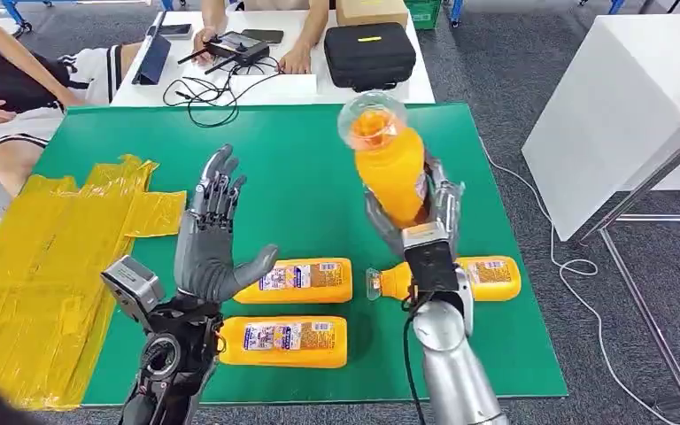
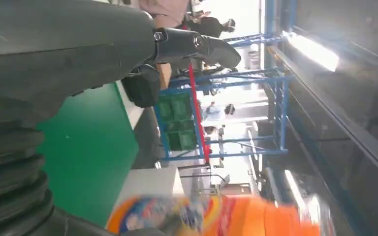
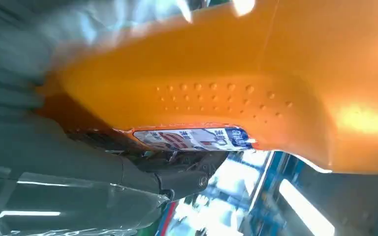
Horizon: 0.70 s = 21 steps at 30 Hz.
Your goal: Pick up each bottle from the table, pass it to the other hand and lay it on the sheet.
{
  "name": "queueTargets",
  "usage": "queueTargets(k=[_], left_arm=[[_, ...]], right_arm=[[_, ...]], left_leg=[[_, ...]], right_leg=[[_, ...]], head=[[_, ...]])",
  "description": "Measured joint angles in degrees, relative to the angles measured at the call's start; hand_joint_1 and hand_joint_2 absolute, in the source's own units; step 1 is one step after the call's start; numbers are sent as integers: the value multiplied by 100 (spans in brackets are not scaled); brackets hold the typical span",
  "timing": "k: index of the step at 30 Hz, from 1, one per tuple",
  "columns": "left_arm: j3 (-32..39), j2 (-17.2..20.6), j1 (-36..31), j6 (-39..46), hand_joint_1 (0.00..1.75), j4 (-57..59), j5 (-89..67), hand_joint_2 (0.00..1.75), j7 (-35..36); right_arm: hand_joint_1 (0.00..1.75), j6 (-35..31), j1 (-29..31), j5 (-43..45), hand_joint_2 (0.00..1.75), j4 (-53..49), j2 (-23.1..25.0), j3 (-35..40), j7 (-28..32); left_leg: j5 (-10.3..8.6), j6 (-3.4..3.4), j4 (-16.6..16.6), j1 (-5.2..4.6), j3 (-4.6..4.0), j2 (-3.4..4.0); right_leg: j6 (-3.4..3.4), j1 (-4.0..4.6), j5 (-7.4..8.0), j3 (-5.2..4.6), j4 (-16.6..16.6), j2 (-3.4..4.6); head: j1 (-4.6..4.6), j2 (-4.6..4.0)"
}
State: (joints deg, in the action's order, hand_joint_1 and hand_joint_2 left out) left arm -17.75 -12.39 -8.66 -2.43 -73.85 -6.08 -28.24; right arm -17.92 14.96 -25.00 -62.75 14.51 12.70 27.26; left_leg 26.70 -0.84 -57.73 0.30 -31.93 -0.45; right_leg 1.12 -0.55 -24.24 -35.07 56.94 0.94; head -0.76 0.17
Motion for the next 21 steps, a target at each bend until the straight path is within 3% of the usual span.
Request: queueTargets(k=[11,21], left_arm=[[6,28,-63,114,0,0,85,175,9],[26,87,71,116,0,0,131,175,-4]], right_arm=[[175,448,270,-660,175,562,190,1163,-46],[175,358,197,-925,175,594,157,1692,-142]], left_leg=[[0,0,0,1,-3,-2],[0,0,0,-2,-2,-2]], right_leg=[[0,0,0,-3,0,-1],[0,0,0,-3,0,-1]], head=[[0,0],[0,0]])
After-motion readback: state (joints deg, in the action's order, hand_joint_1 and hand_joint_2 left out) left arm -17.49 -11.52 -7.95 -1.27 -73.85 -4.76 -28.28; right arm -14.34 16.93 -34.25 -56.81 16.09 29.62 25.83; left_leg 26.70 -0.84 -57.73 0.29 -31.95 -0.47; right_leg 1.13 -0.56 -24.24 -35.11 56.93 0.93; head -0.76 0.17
